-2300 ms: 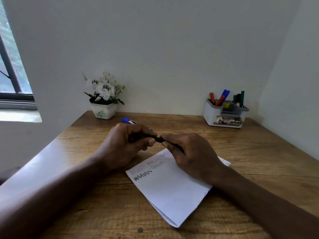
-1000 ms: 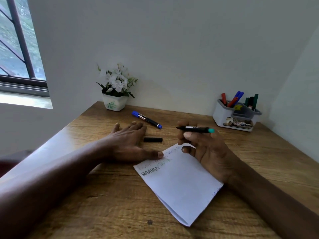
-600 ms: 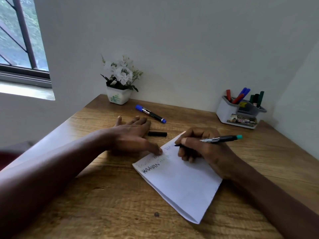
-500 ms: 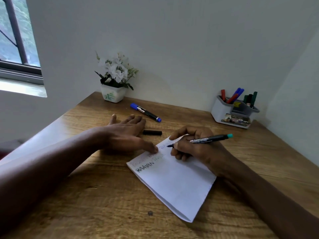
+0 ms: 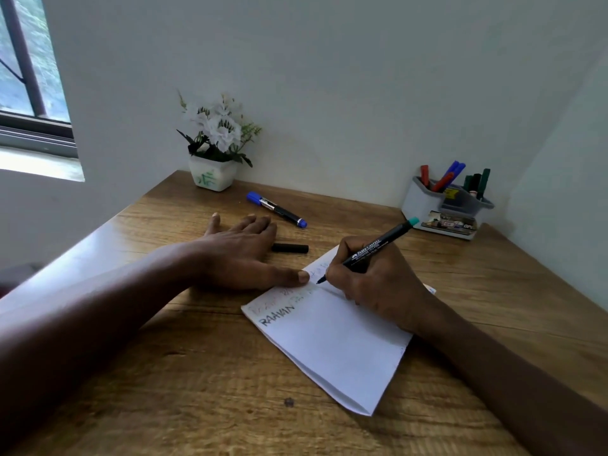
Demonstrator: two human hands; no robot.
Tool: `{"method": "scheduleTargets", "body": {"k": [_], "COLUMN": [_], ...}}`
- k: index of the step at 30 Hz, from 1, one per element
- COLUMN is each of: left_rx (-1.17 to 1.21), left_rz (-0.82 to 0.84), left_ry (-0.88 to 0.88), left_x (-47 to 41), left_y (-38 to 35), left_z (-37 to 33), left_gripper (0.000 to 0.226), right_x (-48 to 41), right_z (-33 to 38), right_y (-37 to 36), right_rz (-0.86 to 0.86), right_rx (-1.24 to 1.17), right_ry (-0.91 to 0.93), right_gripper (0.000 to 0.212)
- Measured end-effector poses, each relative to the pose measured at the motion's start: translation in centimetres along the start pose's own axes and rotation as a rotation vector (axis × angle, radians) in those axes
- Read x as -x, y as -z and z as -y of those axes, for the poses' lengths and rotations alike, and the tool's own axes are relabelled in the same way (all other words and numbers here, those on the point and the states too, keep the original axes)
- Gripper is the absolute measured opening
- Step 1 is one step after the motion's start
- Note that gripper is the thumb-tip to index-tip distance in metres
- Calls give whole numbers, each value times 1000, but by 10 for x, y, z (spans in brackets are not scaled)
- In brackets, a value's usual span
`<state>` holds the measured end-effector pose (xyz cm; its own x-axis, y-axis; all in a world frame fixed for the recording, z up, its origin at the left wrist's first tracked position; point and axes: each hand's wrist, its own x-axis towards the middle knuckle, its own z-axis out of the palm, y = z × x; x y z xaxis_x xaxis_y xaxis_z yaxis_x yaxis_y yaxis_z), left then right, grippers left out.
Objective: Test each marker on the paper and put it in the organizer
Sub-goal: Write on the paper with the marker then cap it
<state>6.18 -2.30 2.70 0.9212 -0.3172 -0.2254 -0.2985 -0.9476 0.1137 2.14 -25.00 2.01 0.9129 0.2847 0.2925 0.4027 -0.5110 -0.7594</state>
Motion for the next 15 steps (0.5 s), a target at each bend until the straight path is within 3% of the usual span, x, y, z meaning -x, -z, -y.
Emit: {"method": "scheduleTargets", "body": {"k": [15], "left_rx": [-6], "left_rz": [14], "left_ry": [-1], "left_x": [2], "left_y": [0], "left_z": [0], "left_gripper": [133], "right_x": [-1], "right_z": [-1], "right_y": [2], "right_rz": [33], "right_rx": [-64], "right_ry": [-8], "right_gripper": [14]}}
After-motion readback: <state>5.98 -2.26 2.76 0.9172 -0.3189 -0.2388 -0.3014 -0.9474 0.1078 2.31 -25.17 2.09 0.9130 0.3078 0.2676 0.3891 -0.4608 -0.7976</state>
